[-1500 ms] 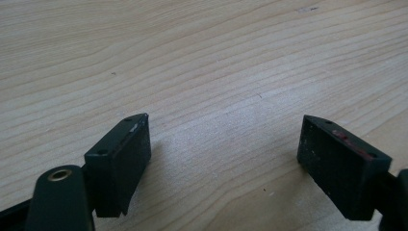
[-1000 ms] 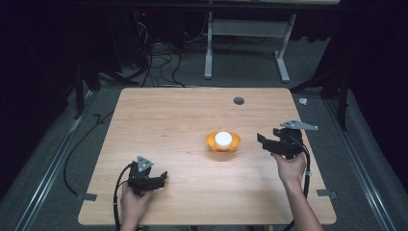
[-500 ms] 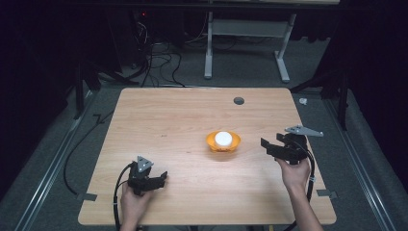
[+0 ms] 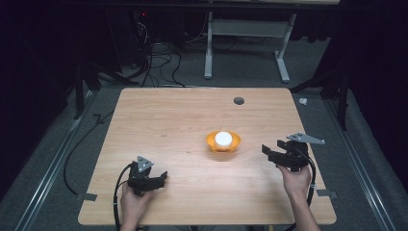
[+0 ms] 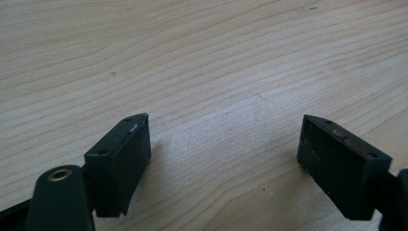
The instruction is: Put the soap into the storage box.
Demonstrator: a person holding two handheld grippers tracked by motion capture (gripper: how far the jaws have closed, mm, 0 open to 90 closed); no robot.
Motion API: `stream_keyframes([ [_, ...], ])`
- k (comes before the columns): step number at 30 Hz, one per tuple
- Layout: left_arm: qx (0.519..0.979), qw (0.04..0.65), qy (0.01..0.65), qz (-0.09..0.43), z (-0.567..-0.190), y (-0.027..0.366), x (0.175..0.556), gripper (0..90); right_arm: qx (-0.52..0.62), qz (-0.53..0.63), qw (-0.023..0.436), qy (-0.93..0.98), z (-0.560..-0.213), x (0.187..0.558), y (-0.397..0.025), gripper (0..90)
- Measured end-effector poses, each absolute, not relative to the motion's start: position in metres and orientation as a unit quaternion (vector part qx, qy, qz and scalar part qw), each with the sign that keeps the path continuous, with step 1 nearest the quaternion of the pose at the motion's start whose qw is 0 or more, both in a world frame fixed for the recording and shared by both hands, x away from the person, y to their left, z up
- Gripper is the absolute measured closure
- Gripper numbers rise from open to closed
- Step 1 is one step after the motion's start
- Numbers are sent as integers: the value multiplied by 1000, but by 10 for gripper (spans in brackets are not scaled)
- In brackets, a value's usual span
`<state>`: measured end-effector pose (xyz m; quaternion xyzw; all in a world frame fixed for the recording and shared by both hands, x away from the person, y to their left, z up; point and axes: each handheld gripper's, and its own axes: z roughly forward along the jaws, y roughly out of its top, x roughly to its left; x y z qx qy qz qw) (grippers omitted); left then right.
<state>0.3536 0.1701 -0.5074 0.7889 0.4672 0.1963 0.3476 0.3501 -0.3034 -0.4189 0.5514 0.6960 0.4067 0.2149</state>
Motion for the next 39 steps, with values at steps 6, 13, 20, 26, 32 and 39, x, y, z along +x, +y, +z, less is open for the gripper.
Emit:
stream_keyframes([
  [6,789,348,467,196,-507,170,354,195,553,406,212,696,-424,347,-303,309],
  [13,789,348,467,196,-507,170,354,195,556,403,209,696,-433,343,-304,309],
  [20,789,348,467,196,-507,170,354,195,558,395,209,699,-442,341,-302,309],
  [26,789,348,467,196,-507,170,354,195,556,393,209,702,-449,341,-301,308],
  [32,789,348,467,196,-507,170,354,195,558,387,207,704,-455,340,-297,308],
  [39,789,348,467,196,-507,170,354,195,556,375,209,712,-465,340,-292,309],
])
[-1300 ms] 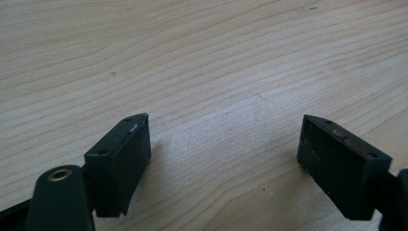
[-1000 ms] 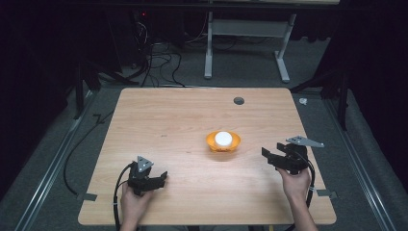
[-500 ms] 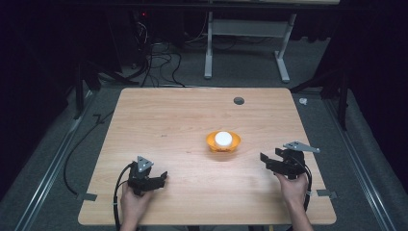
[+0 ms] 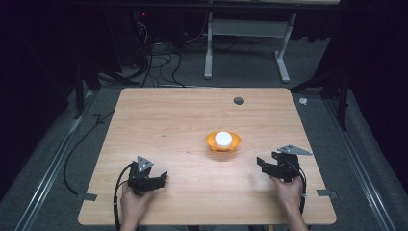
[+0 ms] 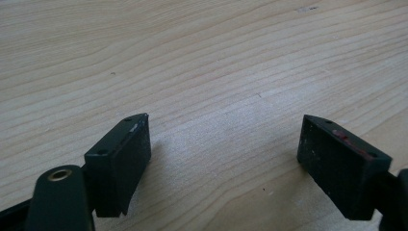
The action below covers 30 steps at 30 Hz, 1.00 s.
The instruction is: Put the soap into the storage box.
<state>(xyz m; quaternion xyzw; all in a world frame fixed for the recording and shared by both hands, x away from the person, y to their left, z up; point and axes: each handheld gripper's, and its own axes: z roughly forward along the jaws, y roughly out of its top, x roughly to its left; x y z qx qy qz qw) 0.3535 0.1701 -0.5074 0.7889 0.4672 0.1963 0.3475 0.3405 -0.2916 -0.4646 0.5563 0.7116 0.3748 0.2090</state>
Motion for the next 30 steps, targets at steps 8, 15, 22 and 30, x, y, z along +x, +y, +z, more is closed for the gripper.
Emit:
stream_keyframes([
  [8,789,347,467,196,-507,170,353,195,550,362,218,721,-472,339,-284,308],
  [15,789,348,467,196,-507,170,354,195,546,358,221,724,-480,338,-278,308],
  [22,789,348,467,196,-507,170,353,195,545,348,224,729,-485,337,-272,307],
  [30,789,348,467,196,-507,170,353,195,543,336,226,736,-493,336,-269,306],
])
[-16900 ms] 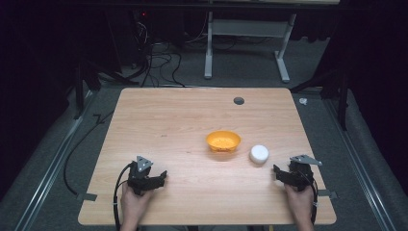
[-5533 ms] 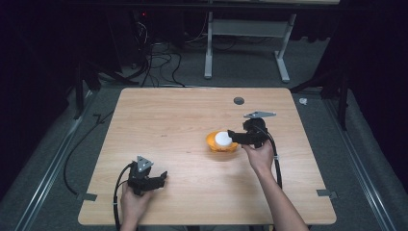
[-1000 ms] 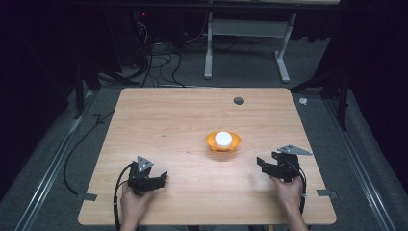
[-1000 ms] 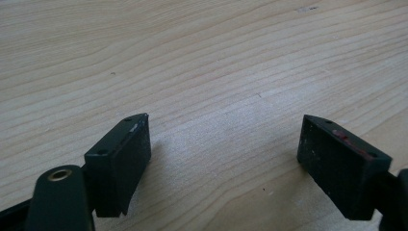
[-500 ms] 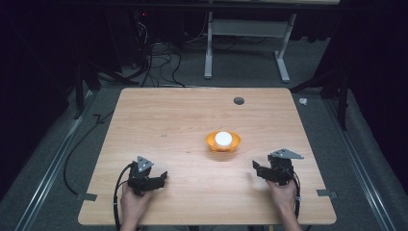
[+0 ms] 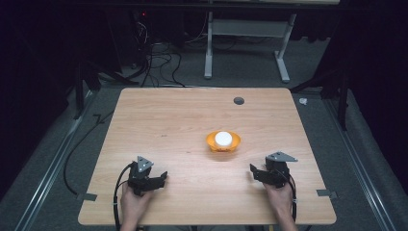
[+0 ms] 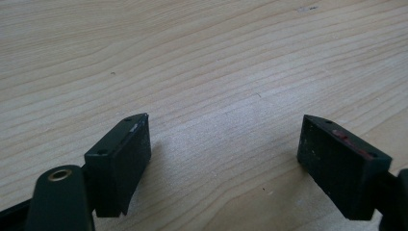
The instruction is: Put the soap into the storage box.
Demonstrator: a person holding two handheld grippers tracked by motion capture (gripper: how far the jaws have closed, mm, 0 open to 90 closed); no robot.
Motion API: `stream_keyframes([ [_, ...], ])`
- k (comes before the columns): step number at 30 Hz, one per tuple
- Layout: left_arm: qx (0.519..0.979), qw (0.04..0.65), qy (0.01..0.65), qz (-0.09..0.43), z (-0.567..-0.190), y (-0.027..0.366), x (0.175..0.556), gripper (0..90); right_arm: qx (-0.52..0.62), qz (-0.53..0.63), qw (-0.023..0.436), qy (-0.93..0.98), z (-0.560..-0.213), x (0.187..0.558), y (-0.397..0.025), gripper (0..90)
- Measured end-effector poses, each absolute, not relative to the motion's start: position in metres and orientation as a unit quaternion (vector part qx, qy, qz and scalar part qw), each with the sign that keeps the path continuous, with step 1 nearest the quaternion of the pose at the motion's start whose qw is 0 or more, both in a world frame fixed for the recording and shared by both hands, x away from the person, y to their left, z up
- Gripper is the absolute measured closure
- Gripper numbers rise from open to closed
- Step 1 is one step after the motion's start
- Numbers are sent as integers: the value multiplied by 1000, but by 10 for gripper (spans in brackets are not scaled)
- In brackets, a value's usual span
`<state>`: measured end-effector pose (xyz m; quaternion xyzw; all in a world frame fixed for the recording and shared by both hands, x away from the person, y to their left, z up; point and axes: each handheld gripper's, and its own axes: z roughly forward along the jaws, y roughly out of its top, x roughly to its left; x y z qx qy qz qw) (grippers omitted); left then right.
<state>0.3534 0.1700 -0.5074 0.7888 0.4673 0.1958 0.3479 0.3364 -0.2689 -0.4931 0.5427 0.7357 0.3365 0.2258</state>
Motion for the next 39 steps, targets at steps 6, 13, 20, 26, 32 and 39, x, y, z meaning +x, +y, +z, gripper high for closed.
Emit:
stream_keyframes([
  [6,789,348,468,196,-507,170,353,195,537,330,230,741,-496,336,-265,305],
  [13,789,348,467,196,-507,170,353,195,534,319,232,748,-500,336,-262,301],
  [20,789,347,467,196,-507,170,353,195,530,316,233,752,-502,336,-260,297],
  [26,789,347,467,195,-507,170,353,194,526,317,230,755,-502,336,-261,286],
  [32,789,348,467,196,-507,170,353,195,524,317,229,756,-502,336,-260,280],
  [39,789,348,467,196,-507,170,353,195,523,317,228,757,-502,336,-261,280],
])
